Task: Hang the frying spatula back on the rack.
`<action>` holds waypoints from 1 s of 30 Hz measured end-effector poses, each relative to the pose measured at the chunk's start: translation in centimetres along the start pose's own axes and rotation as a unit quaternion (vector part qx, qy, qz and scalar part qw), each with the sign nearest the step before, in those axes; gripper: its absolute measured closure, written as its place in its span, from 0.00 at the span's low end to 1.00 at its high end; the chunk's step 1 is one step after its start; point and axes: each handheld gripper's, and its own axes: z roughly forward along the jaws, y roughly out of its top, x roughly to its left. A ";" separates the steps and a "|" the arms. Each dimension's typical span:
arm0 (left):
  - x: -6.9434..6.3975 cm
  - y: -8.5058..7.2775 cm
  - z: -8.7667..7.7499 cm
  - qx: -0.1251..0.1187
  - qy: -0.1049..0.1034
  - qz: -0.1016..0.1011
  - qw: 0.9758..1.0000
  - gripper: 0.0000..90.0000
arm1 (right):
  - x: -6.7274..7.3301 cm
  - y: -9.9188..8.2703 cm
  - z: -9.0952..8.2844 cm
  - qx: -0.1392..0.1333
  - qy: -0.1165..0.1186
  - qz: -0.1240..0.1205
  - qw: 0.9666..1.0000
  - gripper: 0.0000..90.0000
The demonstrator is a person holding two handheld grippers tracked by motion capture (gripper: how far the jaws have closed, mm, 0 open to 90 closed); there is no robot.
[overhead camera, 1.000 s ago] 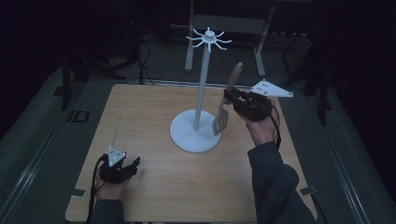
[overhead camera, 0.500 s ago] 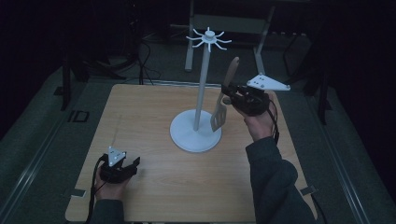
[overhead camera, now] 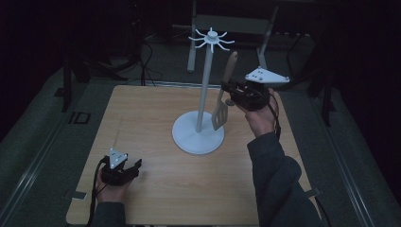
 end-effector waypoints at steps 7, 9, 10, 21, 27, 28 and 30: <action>0.1 0.0 -0.1 -0.001 0.000 -0.001 1.000 0.45 | 0.0 0.2 0.7 0.008 0.000 0.006 1.000 0.83; 0.1 0.0 -0.1 -0.001 0.000 0.000 1.000 0.45 | 0.0 0.4 0.8 0.009 0.001 0.009 1.000 0.83; 0.1 0.0 -0.1 -0.001 0.000 0.000 1.000 0.45 | 0.0 0.4 0.8 0.009 0.002 0.010 1.000 0.83; 0.1 0.0 -0.1 -0.003 0.001 -0.002 1.000 0.45 | -0.1 1.1 1.4 0.009 0.005 0.020 1.000 0.83; 0.1 0.0 -0.1 -0.004 0.002 -0.003 1.000 0.45 | -0.3 1.3 1.8 0.017 0.009 0.024 1.000 0.83; 0.1 0.0 -0.1 -0.004 0.002 -0.003 1.000 0.45 | -0.3 1.3 1.9 0.017 0.011 0.024 1.000 0.83; 0.1 0.0 -0.1 -0.004 0.001 -0.003 1.000 0.45 | -0.3 1.4 2.0 0.018 0.014 0.026 0.999 0.83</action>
